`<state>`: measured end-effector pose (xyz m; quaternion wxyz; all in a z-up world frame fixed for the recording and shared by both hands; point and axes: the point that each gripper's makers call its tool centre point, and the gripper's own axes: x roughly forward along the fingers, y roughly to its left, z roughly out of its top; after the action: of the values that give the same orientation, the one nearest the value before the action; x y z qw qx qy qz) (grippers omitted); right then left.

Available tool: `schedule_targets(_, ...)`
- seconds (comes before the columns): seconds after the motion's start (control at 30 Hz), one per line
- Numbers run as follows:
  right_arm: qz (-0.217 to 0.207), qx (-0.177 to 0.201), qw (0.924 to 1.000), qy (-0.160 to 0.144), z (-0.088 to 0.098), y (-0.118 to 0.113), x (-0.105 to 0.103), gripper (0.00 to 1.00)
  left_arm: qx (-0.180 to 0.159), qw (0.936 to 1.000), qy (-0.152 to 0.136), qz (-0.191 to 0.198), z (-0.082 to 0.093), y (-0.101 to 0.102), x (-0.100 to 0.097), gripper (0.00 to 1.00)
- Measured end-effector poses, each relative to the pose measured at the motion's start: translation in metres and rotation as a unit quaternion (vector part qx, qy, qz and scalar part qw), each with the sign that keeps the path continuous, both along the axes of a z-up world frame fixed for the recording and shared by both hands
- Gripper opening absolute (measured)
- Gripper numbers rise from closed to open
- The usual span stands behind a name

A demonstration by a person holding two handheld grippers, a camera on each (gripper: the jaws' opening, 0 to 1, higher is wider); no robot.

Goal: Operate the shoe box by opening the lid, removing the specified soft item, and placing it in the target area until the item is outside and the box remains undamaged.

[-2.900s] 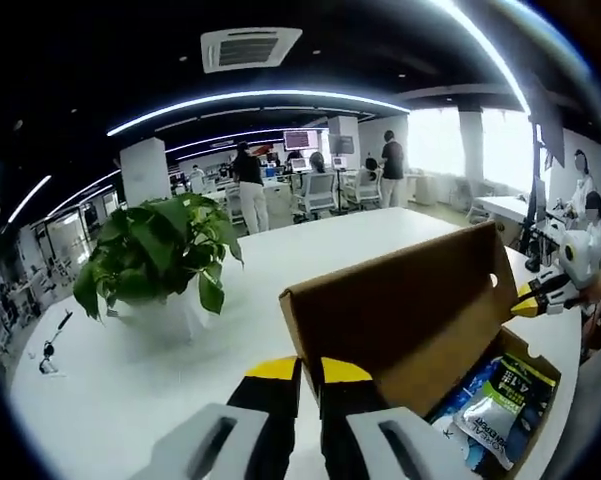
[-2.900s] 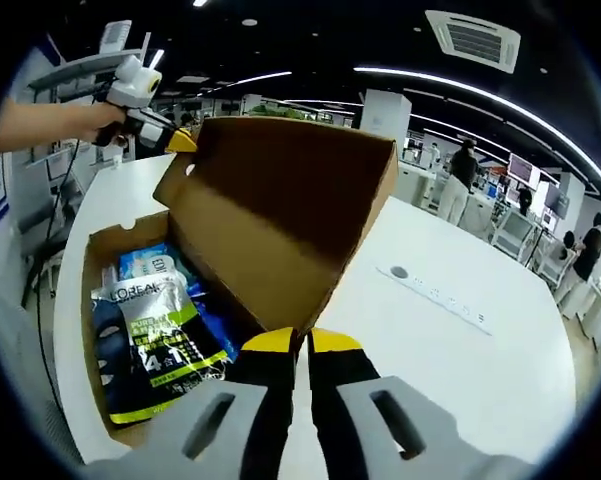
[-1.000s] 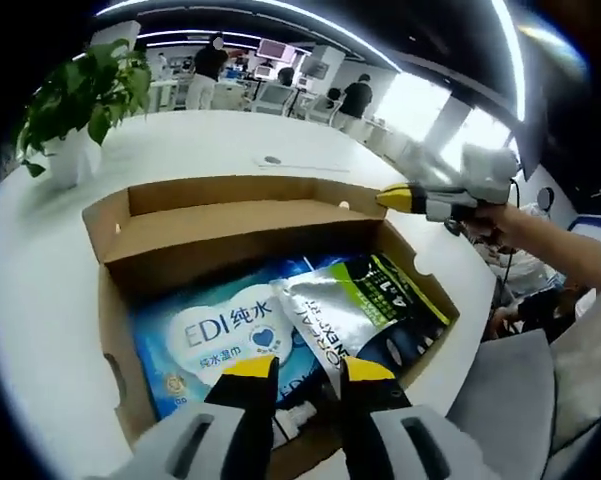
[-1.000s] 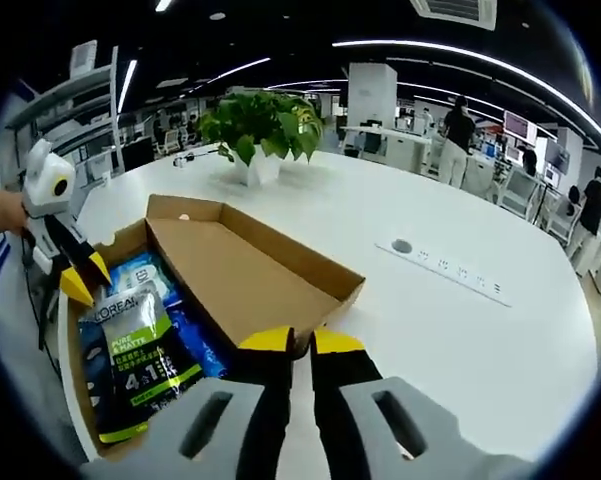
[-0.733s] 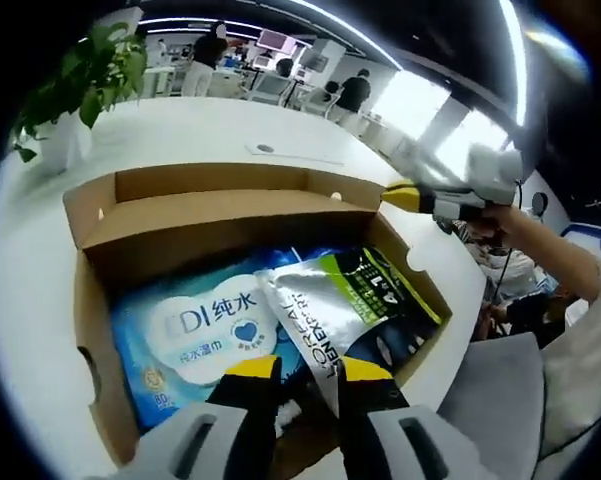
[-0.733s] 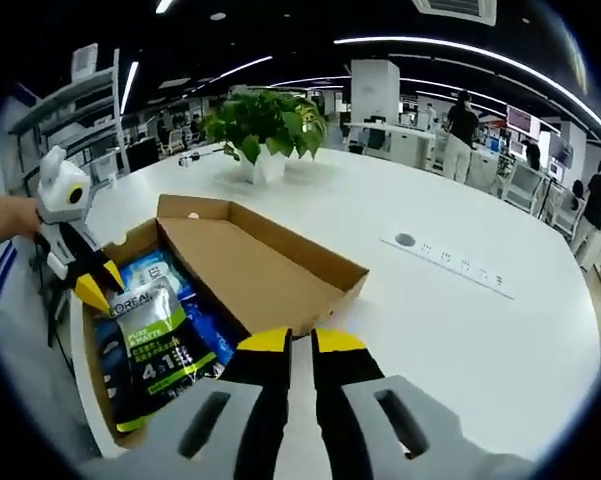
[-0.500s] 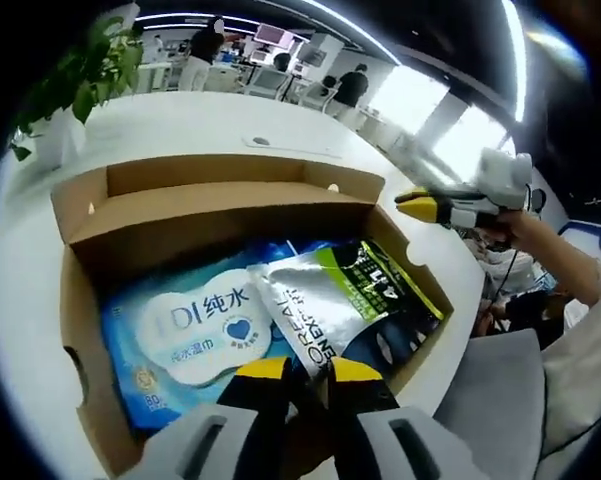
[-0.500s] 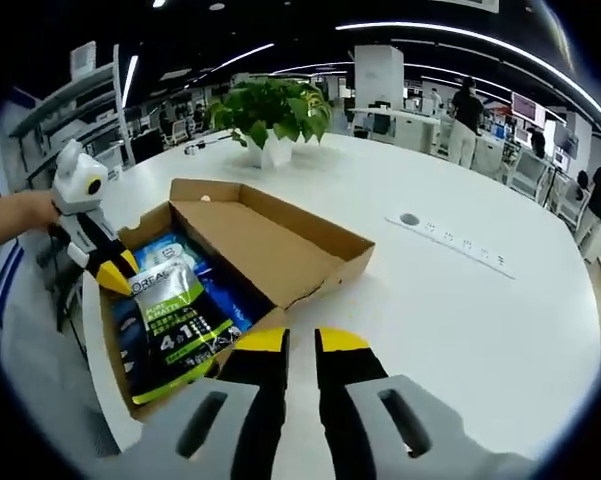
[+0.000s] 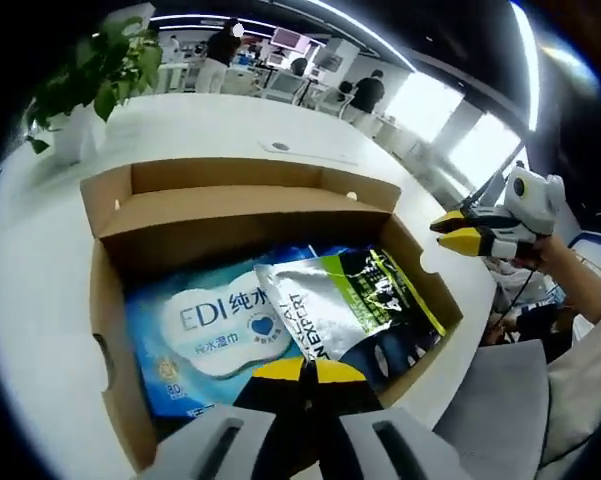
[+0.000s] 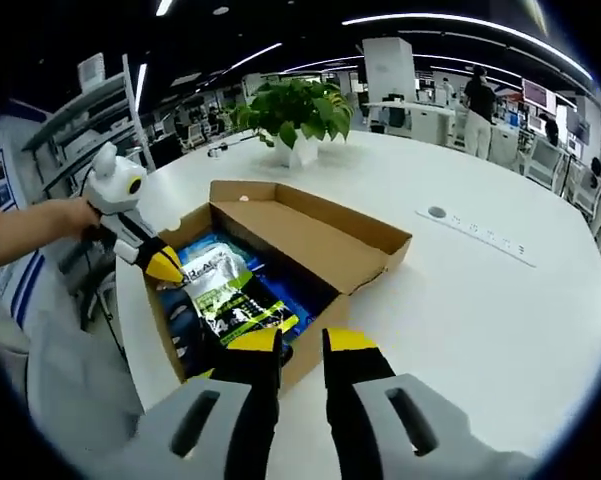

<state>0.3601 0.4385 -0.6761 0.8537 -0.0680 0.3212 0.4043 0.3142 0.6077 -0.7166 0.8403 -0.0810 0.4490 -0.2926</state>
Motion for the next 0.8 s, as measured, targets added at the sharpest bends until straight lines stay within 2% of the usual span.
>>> schedule_targets(0.1, 0.016, 0.008, 0.9997, 0.019, -0.004, 0.015, -0.011, 0.14, -0.001, 0.9999, -0.002, 0.011, 0.002, 0.008, -0.001, 0.00)
schedule_targets(0.4, 0.062, 0.000, 0.9970, 0.046, -0.026, 0.056, -0.029, 0.17, 0.008, 0.9993, -0.016, 0.031, 0.007, 0.025, 0.001, 0.00)
schedule_targets(0.67, 0.062, -0.030, 0.9936, 0.089, -0.050, 0.063, -0.040, 0.17, 0.018, 0.9990, -0.030, 0.028, 0.010, 0.024, 0.001, 0.00)
schedule_targets(0.73, 0.066, -0.033, 0.9928, 0.094, -0.052, 0.065, -0.041, 0.15, 0.020, 0.9990, -0.030, 0.027, 0.009, 0.024, 0.000, 0.00)
schedule_targets(0.8, 0.060, -0.021, 0.9911, 0.116, -0.054, 0.069, -0.044, 0.13, 0.020, 0.9989, -0.033, 0.027, 0.009, 0.024, 0.000, 0.00)
